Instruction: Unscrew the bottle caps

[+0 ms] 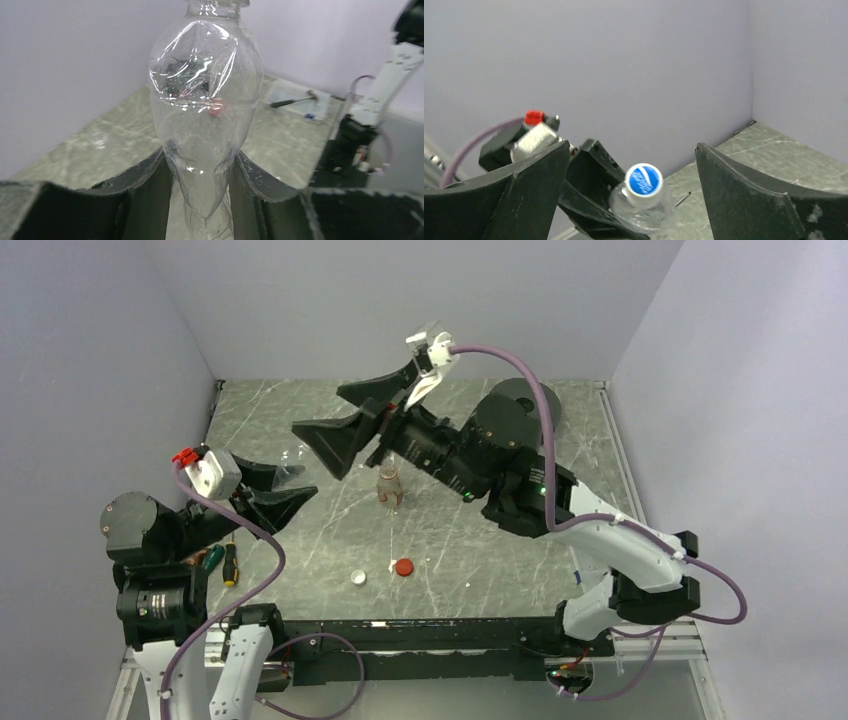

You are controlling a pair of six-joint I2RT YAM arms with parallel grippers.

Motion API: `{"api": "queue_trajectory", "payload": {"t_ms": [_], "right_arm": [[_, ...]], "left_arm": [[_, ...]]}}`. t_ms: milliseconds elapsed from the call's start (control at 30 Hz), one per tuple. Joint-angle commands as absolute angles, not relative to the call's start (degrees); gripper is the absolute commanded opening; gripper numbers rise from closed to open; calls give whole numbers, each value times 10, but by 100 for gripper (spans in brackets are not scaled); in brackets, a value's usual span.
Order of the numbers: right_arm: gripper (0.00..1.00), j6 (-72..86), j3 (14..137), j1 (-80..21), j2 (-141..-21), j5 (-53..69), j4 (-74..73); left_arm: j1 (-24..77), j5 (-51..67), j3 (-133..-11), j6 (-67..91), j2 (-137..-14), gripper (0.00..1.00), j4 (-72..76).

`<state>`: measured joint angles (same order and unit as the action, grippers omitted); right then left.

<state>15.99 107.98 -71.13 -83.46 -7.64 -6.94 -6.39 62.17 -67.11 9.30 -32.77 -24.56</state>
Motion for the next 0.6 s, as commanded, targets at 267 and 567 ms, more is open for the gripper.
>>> {"api": "queue_trajectory", "payload": {"t_ms": [267, 567], "right_arm": [[77, 165, 1234, -766, -942, -295, -210], [38, 183, 1228, -766, -951, -269, -188]], "left_arm": [[-64, 486, -668, -56, -301, 17, -300], [-64, 482, -661, -57, -300, 17, -299]]}}
